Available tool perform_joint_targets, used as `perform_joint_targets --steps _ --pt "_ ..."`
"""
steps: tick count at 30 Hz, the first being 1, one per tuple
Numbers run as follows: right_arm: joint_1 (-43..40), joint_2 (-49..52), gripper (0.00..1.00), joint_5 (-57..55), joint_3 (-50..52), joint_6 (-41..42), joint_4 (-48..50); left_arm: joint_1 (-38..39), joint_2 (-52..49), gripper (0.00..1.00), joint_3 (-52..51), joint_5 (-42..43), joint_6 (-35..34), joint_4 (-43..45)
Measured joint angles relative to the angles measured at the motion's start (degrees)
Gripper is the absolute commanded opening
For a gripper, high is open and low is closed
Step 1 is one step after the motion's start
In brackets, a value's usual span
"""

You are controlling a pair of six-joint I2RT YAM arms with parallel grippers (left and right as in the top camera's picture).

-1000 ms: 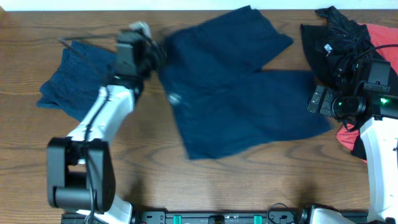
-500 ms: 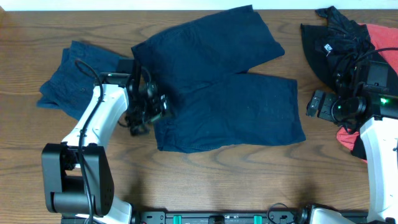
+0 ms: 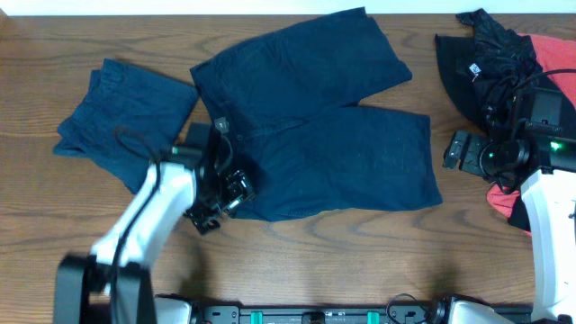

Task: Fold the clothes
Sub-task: 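Grasp the near leg hems of the shorts with both grippers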

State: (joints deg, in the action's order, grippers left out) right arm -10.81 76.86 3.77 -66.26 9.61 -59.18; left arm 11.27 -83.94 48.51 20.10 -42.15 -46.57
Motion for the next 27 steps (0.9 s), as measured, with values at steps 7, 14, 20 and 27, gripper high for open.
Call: perform_joint_targets --steps 7,14,20,27 --pt "0.00 0.00 0.99 0.00 0.00 5.33 -2.64 5.44 8.94 0.73 -13.00 -2.73 -15.63 21.68" --pt "0.00 0.00 0.99 0.04 0.00 11.98 -4.59 9.05 7.87 0.71 -18.23 -4.39 -23.12 26.64" --pt "0.00 0.00 0.99 0.04 0.00 13.70 -4.70 10.43 7.76 0.69 -18.23 -4.87 -26.32 26.49" --pt "0.00 0.00 0.99 0.07 0.00 15.06 -8.28 10.67 7.63 0.06 -18.27 -11.87 -28.35 27.10"
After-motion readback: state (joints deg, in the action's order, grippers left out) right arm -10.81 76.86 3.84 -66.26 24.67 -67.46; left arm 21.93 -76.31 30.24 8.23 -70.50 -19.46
